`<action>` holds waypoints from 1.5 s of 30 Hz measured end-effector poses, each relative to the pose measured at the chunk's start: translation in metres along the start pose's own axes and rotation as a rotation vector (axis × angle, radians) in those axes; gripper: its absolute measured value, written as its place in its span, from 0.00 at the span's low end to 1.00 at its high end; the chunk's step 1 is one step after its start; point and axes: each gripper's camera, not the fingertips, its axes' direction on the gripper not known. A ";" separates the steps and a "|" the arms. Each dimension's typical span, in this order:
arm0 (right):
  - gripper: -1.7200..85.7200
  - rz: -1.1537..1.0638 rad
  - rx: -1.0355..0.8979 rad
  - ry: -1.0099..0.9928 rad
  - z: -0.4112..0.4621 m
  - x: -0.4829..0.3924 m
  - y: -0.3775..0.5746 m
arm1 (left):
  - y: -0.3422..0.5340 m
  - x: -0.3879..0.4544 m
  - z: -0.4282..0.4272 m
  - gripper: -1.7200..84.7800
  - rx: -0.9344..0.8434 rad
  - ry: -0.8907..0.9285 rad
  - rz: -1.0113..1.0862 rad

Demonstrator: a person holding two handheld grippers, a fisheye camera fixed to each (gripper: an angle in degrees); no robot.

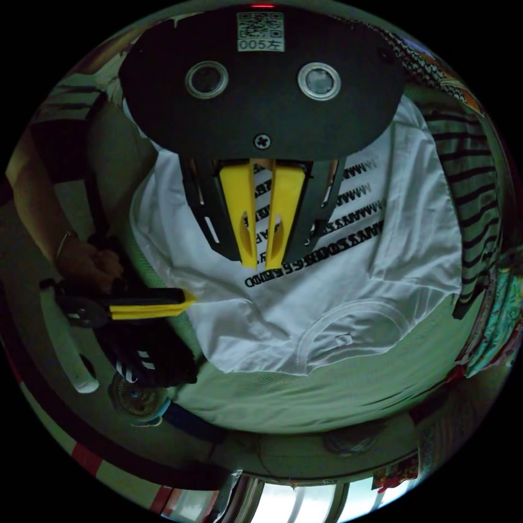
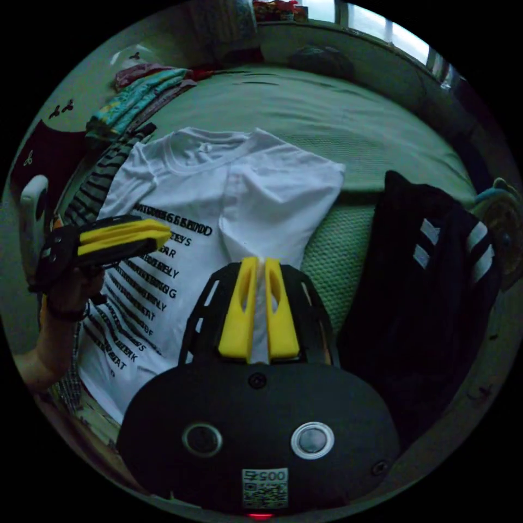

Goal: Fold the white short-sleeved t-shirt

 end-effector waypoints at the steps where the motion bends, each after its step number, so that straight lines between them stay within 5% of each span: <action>1: 0.04 -0.036 0.031 0.020 -0.004 -0.007 0.005 | 0.005 -0.007 -0.002 0.07 -0.006 -0.020 -0.023; 12: 0.04 -0.159 0.001 0.061 0.016 -0.066 0.060 | 0.076 -0.063 -0.040 0.06 -0.002 -0.080 -0.137; 25: 0.12 0.127 0.039 0.117 0.003 -0.040 0.141 | 0.221 -0.159 -0.095 0.13 -0.055 -0.233 -0.386; 30: 0.15 0.258 0.025 0.121 0.019 -0.039 0.167 | 0.262 -0.190 -0.092 0.17 -0.096 -0.165 -0.486; 45: 0.15 0.339 0.044 0.138 0.048 -0.053 0.197 | 0.302 -0.207 -0.089 0.18 -0.080 -0.256 -0.443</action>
